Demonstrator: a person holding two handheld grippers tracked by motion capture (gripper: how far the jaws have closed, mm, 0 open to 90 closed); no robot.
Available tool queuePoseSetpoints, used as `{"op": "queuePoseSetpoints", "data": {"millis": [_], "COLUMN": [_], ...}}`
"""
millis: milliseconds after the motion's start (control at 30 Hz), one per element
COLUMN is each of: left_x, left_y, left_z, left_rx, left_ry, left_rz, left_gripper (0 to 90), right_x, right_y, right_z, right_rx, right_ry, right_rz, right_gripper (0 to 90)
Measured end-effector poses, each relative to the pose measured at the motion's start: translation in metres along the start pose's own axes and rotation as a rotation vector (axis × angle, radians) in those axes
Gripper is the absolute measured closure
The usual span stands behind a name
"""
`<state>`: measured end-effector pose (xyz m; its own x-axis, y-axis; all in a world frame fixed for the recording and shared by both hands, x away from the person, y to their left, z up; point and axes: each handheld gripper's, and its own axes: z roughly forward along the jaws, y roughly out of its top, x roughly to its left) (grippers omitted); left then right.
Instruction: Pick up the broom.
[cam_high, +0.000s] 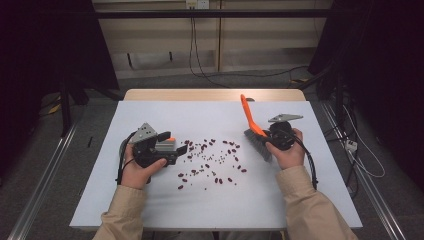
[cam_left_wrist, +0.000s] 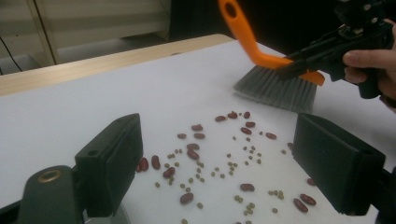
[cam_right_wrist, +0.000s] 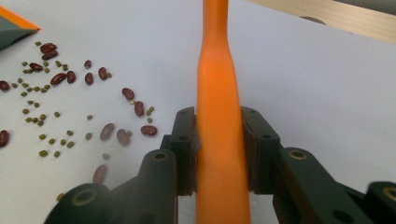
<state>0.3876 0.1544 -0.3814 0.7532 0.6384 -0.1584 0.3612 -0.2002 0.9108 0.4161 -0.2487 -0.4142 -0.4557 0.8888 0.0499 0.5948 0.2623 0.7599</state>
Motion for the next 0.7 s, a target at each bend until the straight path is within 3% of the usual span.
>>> {"op": "queuePoseSetpoints", "data": {"millis": [333, 567, 700], "left_x": [0.002, 0.0014, 0.0013], "left_y": [-0.0008, -0.0013, -0.0016], "left_z": [-0.0032, -0.003, -0.0026], "left_rx": [-0.01, -0.003, -0.002], "left_ry": [0.008, 0.013, 0.011], "left_rz": [-0.005, 0.003, 0.004], "left_gripper": [16.3, 16.0, 15.9], "right_x": [0.0026, 0.0058, 0.0055], "right_y": [-0.0017, -0.0025, -0.0012], "right_z": [-0.0006, -0.0013, -0.0024], "right_rx": [-0.045, -0.004, 0.013], "right_ry": [0.02, 0.01, 0.0], "right_rz": [0.004, -0.043, -0.03], "right_gripper": [62.3, 61.3, 62.4]}}
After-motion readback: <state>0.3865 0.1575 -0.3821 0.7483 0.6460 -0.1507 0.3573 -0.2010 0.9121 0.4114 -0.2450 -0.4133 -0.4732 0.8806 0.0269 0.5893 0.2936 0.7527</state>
